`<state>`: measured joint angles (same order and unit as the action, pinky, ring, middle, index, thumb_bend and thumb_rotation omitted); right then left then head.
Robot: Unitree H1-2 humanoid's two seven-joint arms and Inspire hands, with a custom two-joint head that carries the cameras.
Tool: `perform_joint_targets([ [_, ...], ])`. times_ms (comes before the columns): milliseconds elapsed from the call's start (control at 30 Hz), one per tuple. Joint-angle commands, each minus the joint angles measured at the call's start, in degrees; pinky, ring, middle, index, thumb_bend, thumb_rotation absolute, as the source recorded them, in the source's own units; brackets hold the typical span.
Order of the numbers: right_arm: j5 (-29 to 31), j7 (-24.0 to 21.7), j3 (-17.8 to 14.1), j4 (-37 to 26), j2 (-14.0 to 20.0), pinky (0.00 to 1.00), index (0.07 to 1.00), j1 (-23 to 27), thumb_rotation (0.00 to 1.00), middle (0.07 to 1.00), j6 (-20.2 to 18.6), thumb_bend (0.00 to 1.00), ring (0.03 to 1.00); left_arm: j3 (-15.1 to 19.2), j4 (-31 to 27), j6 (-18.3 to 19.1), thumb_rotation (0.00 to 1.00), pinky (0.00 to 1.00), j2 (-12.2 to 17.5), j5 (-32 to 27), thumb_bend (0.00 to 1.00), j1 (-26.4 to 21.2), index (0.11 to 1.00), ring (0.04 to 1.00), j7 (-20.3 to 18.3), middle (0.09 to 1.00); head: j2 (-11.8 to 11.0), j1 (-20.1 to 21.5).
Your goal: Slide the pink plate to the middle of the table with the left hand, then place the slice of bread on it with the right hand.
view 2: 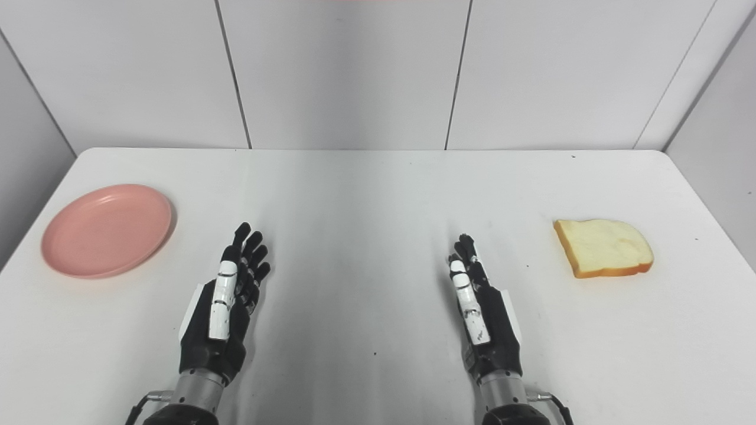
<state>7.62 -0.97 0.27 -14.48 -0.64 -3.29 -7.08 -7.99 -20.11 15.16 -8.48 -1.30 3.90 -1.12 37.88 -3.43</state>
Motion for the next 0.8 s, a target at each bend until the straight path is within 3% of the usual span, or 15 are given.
perform_joint_targets([
  [0,0.1,0.1,-0.1,-2.8,-0.5,0.99,0.972,1.0,0.83,0.977,0.1,0.61,0.966,-0.1,-0.7,-0.8,1.00,1.00,0.1,-0.7,0.61,-1.0,1.000,1.000,-0.5,1.000,-0.1,-0.1],
  [767,1.2,-0.2,0.0,-4.5,-0.5,0.99,0.964,0.6,0.81,0.970,-0.5,0.61,0.958,0.0,4.9,-3.8,1.00,1.00,1.1,-0.4,0.60,-1.9,1.000,1.000,-0.7,1.000,-0.3,0.1],
])
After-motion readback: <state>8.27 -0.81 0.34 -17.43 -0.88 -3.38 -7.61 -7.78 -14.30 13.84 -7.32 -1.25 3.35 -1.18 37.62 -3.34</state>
